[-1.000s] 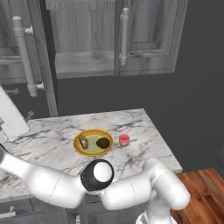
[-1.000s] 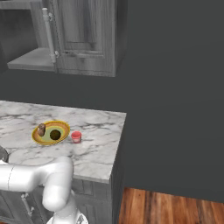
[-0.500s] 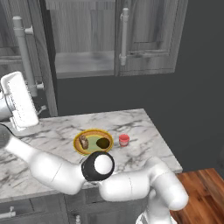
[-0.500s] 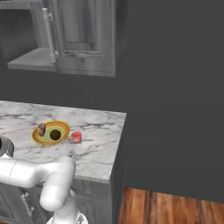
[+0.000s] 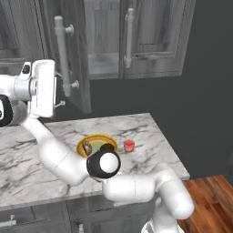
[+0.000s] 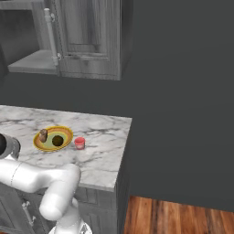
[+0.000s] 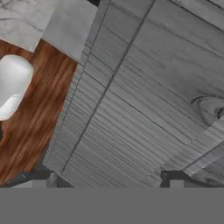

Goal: Pick the avocado and bread from the counter and place them on the plate. Then pick the jam from the cabinet and place it next to the plate. Lastly close the cabinet door.

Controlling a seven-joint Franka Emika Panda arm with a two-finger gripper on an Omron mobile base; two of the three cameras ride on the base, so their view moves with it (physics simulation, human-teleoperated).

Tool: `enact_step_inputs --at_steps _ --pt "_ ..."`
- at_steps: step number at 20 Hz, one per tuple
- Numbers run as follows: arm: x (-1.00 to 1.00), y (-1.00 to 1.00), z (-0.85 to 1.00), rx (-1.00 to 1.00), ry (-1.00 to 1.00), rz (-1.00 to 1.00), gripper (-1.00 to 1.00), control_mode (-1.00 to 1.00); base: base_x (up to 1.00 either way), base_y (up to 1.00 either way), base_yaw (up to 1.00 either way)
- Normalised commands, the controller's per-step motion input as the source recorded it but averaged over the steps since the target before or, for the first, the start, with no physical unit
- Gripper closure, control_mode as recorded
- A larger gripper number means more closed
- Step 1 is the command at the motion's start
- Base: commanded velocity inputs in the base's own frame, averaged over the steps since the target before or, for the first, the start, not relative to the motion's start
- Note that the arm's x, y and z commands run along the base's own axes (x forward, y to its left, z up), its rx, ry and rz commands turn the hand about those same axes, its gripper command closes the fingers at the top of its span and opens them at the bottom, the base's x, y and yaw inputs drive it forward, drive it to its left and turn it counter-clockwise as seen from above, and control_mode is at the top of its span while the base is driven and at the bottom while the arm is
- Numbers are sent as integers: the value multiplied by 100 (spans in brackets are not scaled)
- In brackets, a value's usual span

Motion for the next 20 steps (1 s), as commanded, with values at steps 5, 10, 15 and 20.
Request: enact_step_inputs --at_steps 5,10,15,20 --pt "-11 -100 42 2 13 -24 -100 -100 0 0 0" --pt "-17 -99 26 0 18 -3 -100 -100 0 0 0" --pt "-9 -97 0 0 19 25 -100 -100 0 0 0" --pt "13 -100 -34 2 4 47 -100 -100 0 0 0"
